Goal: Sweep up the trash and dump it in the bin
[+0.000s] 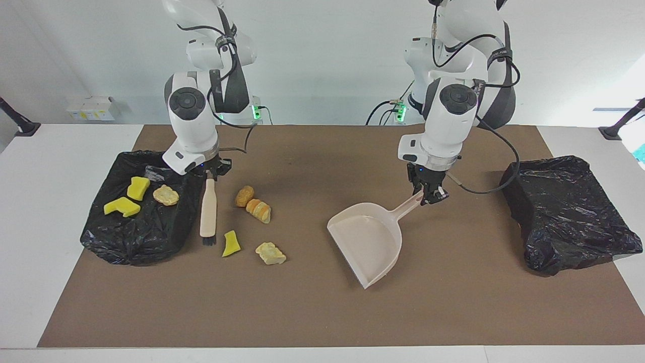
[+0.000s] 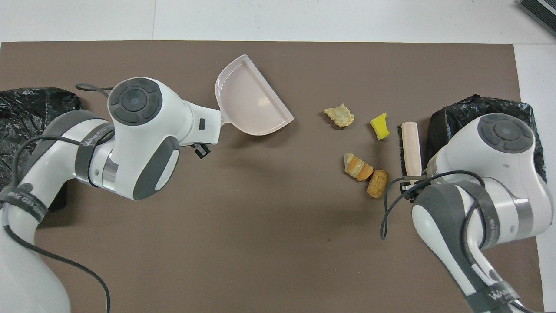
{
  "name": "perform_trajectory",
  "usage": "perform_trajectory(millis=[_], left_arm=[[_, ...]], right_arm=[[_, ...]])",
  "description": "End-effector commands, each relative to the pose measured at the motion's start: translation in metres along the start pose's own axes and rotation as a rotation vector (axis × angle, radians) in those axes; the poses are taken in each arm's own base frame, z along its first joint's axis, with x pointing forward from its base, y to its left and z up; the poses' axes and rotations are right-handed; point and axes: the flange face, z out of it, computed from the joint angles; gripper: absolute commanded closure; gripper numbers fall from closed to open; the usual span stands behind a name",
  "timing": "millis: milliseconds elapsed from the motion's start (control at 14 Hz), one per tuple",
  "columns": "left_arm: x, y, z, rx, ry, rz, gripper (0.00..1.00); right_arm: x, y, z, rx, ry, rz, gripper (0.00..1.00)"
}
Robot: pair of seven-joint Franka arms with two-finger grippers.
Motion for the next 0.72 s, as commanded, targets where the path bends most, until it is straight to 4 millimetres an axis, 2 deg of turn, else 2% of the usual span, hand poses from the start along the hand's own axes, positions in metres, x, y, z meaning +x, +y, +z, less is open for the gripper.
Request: perform_trajectory(millis=[0,143,287,358,430,645], left_arm=[[-0.014,0.001,0.0,-0.007,-0.023,0.145,1.0],[-0.009,0.004,0.002,-0.004,-0.02,0.261,1.0],[-0.011,0.011,0.017,-0.036,-0.042,0.267,1.0],[-0.013,0.014,0.025,-0.05,-0.052,0.269,1.0],[-0.012,0.016,0.031,-0.061,-0.058,0.274,1.0],[-0.013,0.019,0.036,-0.072,-0.064,0.274,1.0]], right_arm=[[0.046,-0.006,0.012,-0.082,0.058,-0.081,1.0],[0.062,-0.012,0.032,-0.142,0.062,-0.127,1.0],[0.065,-0.027,0.04,-0.179,0.046,-0.211,1.0],[0.06,-0.041,0.041,-0.182,0.021,-0.279,1.0],[0.053,-0.046,0.043,-0.185,-0.012,-0.306,1.0],[0.03,-0.076,0.042,-0.176,-0.077,-0.355,1.0]])
